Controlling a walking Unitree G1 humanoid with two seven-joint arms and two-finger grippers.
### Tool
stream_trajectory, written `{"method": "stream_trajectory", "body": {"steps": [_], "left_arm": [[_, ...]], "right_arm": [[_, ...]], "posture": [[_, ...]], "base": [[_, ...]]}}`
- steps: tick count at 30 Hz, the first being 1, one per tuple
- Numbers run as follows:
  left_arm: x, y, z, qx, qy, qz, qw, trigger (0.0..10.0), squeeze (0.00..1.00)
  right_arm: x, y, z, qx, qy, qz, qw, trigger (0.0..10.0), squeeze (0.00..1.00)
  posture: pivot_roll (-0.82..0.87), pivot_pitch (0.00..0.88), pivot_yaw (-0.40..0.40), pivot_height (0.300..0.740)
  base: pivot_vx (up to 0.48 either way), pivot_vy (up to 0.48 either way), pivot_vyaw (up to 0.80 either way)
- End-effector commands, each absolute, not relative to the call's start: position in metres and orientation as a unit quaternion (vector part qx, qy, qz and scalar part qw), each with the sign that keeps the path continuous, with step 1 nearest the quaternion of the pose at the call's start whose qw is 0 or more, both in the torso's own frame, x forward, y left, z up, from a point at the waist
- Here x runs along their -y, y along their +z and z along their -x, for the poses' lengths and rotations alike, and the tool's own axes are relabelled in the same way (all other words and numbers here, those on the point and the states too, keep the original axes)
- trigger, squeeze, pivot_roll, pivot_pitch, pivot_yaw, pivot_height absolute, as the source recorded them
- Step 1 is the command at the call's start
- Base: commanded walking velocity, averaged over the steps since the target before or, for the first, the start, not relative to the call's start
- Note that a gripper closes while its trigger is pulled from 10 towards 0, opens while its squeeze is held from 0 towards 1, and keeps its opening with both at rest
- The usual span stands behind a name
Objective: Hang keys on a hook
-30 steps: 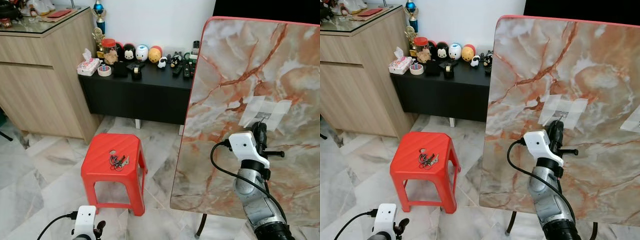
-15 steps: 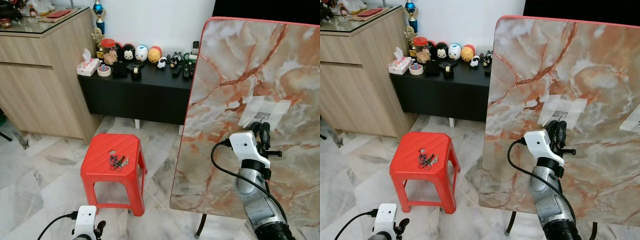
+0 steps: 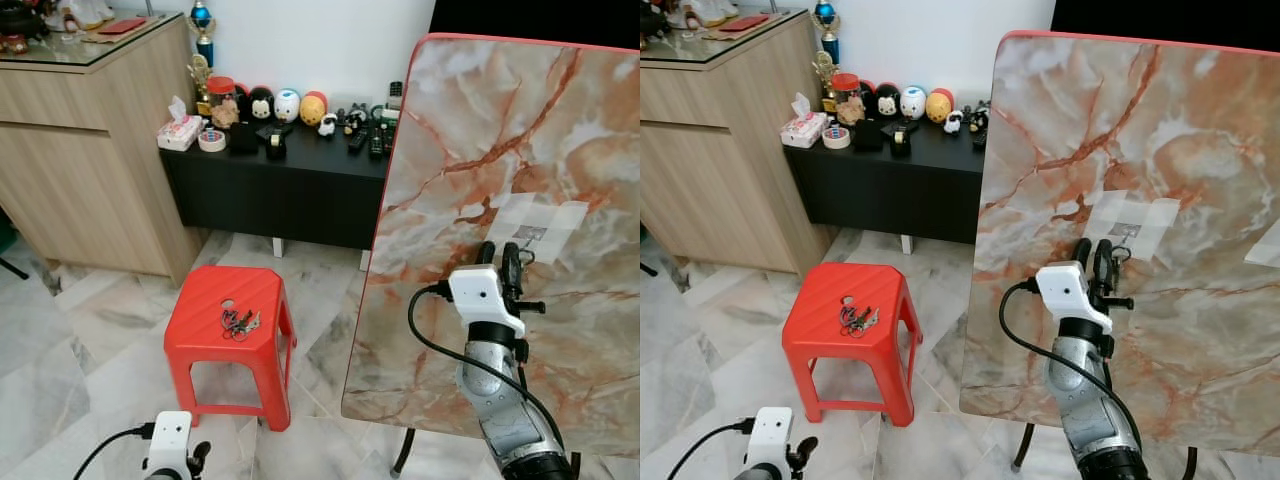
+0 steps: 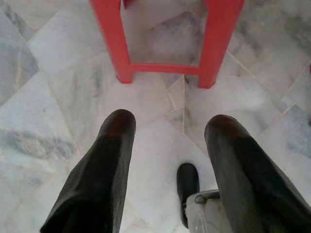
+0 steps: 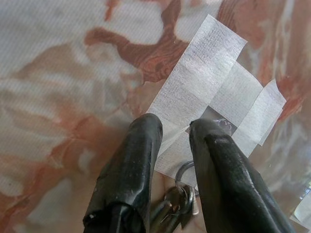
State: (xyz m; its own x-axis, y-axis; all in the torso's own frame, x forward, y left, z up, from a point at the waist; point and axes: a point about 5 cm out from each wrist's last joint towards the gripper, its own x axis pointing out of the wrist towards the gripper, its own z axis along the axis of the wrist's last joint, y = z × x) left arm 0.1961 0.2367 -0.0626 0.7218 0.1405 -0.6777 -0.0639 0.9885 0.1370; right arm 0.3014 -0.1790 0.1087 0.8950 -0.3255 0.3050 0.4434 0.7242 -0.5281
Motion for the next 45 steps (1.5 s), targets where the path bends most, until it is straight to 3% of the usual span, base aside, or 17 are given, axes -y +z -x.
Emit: {"method": "stream_trajectory", "body": {"steps": [1,8,15,20,21,23,24,29,34,38,39,43,45], "left_arm": [[-0.237,-0.065,-0.192,-0.380,0.057,-0.047,0.922,10.0,0.00],[-0.237,-0.066,-0.191,-0.380,0.056,-0.048,0.922,10.0,0.00],[-0.235,-0.066,-0.192,-0.380,0.053,-0.048,0.922,10.0,0.00],[-0.234,-0.066,-0.192,-0.380,0.053,-0.049,0.922,10.0,0.00],[-0.233,-0.066,-0.192,-0.381,0.053,-0.049,0.922,10.0,0.00],[-0.233,-0.067,-0.192,-0.381,0.052,-0.049,0.922,10.0,0.00],[-0.232,-0.067,-0.192,-0.382,0.051,-0.049,0.922,10.0,0.00],[-0.232,-0.067,-0.192,-0.384,0.050,-0.050,0.921,10.0,0.00],[-0.230,-0.068,-0.191,-0.387,0.048,-0.050,0.920,10.0,0.00],[-0.229,-0.069,-0.191,-0.390,0.047,-0.050,0.918,10.0,0.00],[-0.228,-0.069,-0.190,-0.393,0.045,-0.051,0.917,10.0,0.00],[-0.224,-0.072,-0.187,-0.399,0.040,-0.051,0.915,10.0,0.00],[-0.224,-0.072,-0.186,-0.400,0.041,-0.051,0.914,10.0,0.00]], "right_arm": [[0.182,0.112,-0.300,0.098,-0.217,0.297,0.925,10.0,0.00],[0.181,0.101,-0.294,0.077,-0.202,0.238,0.947,10.0,0.00],[0.173,0.083,-0.270,0.049,-0.163,0.176,0.970,10.0,0.00],[0.172,0.056,-0.253,-0.027,-0.157,0.115,0.980,10.0,0.00],[0.169,0.034,-0.247,-0.089,-0.147,0.066,0.983,10.0,0.00],[0.168,0.009,-0.240,-0.161,-0.154,0.010,0.975,10.0,0.00],[0.170,-0.014,-0.232,-0.228,-0.175,-0.020,0.958,10.0,0.00],[0.158,-0.051,-0.217,-0.329,-0.146,-0.045,0.932,10.0,0.00],[0.156,-0.068,-0.201,-0.384,-0.121,-0.023,0.915,10.0,0.00],[0.162,-0.084,-0.181,-0.436,-0.142,-0.065,0.886,10.0,0.00],[0.165,-0.092,-0.166,-0.466,-0.153,-0.083,0.868,10.0,0.00],[0.170,-0.102,-0.142,-0.510,-0.142,-0.044,0.847,10.0,0.00],[0.175,-0.101,-0.143,-0.499,-0.177,-0.078,0.844,10.0,0.00]], "posture": [[0.07,0.000,-0.054,0.740],[0.07,0.000,-0.058,0.740],[0.07,0.000,-0.063,0.740],[0.07,0.000,-0.064,0.740],[0.06,0.000,-0.063,0.740],[0.06,0.000,-0.063,0.740],[0.07,0.000,-0.060,0.740],[0.06,0.000,-0.055,0.740],[0.05,0.000,-0.051,0.740],[0.04,0.000,-0.048,0.740],[0.04,0.000,-0.046,0.740],[0.05,0.000,-0.047,0.740],[0.06,0.000,-0.045,0.740]], "base": [[0.000,0.000,0.00],[0.000,0.000,0.00],[0.000,0.000,0.00],[0.000,0.000,0.00],[0.000,0.000,0.00],[0.000,0.000,0.00],[0.000,0.000,0.00],[0.000,0.000,0.00],[0.000,0.000,0.00],[0.000,0.000,0.00],[0.000,0.000,0.00],[0.000,0.000,0.00],[0.000,0.000,0.00]]}}
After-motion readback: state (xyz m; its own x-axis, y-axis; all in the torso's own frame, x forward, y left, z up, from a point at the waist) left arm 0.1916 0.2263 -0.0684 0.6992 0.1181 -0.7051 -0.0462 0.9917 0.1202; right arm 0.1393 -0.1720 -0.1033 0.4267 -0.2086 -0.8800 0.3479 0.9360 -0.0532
